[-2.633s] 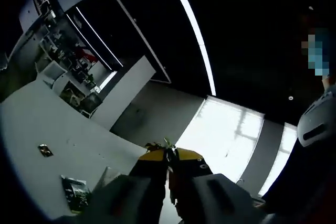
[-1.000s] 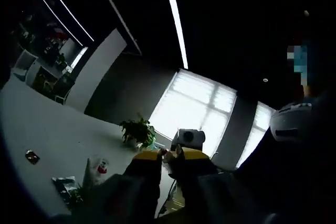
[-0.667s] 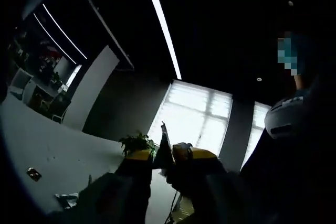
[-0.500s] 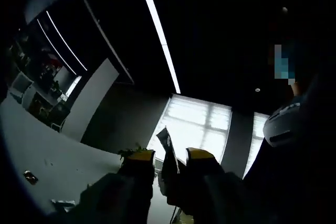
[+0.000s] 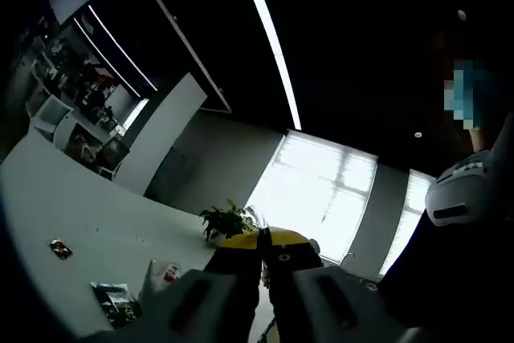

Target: Arrange the skincare products in the storage area until every visible bottle or jar stands upright without overlapping.

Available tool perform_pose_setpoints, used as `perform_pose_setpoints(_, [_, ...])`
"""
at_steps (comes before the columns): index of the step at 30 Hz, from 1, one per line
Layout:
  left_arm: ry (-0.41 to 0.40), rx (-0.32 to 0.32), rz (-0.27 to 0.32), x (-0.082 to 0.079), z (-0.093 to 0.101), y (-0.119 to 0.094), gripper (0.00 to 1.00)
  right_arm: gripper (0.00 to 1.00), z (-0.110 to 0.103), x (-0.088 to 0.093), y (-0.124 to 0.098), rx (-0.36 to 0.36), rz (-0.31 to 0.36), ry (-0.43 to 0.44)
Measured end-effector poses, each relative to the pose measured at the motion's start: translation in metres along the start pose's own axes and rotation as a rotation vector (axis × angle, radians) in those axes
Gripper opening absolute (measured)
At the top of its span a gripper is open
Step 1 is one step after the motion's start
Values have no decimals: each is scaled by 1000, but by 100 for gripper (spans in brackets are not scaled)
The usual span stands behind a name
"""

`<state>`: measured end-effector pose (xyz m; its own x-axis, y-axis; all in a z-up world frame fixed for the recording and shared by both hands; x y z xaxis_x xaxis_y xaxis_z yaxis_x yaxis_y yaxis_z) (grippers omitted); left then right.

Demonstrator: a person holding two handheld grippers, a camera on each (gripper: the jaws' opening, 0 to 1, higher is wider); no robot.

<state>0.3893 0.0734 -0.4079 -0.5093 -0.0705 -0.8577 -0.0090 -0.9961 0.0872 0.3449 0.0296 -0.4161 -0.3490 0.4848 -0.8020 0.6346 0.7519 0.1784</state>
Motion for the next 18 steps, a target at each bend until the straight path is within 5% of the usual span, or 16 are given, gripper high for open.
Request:
perform_pose_setpoints(5, [25,-105,-72,9,-17,1,1,0,5,6,2,170,-110,-255])
perform_pose_setpoints(7, [30,-137,-97,12,-21,2,1,0,9,9,2,215,-140,-285])
perform_pose_setpoints(18, [-31,-8,-112,12,-10,-3,1,0,5,12,0,102,-187,-164])
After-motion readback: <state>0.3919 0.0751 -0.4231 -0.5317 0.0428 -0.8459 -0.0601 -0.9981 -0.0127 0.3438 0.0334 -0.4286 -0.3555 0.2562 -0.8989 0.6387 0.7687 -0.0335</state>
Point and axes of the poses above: the point that each gripper's makers call its tool centre point, and the gripper's own axes: y roughly forward along the fingers, z roughly to its right, x roughly out of its underside, the point moved 2 cm from there along -y, roughly backward along the fingers, and after that the axes turned 12 degrees about -z, right-handed, at the moved point
